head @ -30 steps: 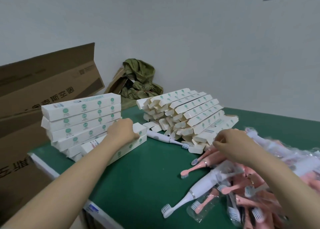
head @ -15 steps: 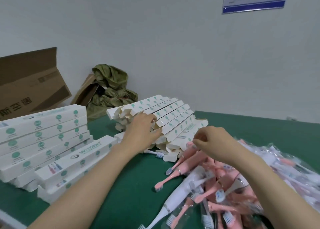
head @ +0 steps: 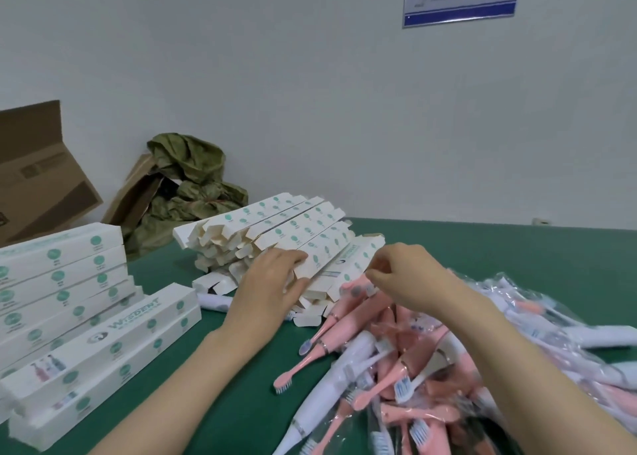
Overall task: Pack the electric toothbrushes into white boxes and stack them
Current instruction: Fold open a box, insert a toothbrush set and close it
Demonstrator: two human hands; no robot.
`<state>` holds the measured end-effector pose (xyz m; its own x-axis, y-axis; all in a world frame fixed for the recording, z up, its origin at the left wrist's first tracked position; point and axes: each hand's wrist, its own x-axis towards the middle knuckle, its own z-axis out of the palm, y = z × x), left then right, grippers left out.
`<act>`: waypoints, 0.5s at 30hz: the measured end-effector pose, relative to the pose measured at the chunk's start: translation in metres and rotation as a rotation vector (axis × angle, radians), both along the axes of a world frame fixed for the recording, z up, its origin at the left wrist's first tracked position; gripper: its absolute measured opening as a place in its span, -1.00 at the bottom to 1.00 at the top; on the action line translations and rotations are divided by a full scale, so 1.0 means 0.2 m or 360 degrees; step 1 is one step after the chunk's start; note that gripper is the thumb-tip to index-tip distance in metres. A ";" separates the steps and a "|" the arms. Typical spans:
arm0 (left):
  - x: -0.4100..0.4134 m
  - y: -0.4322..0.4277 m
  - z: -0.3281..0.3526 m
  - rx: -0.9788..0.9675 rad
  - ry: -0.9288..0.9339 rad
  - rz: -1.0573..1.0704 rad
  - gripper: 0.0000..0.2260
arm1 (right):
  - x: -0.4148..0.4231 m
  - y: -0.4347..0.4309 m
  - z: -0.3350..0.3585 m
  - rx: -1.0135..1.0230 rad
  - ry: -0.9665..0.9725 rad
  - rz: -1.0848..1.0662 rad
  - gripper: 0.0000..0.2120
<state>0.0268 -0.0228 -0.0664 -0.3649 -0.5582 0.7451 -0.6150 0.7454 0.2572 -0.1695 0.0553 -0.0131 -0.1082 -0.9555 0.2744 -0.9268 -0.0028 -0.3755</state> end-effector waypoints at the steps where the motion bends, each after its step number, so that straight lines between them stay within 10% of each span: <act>1: 0.01 0.03 0.01 -0.0036 0.0070 -0.0073 -0.72 | -0.01 0.00 0.00 -0.0001 -0.0003 -0.0016 -0.81; 15: 0.01 0.21 0.47 0.0214 0.1336 -0.0704 -0.80 | 0.10 -0.03 -0.05 -0.0713 0.0032 0.0309 -0.34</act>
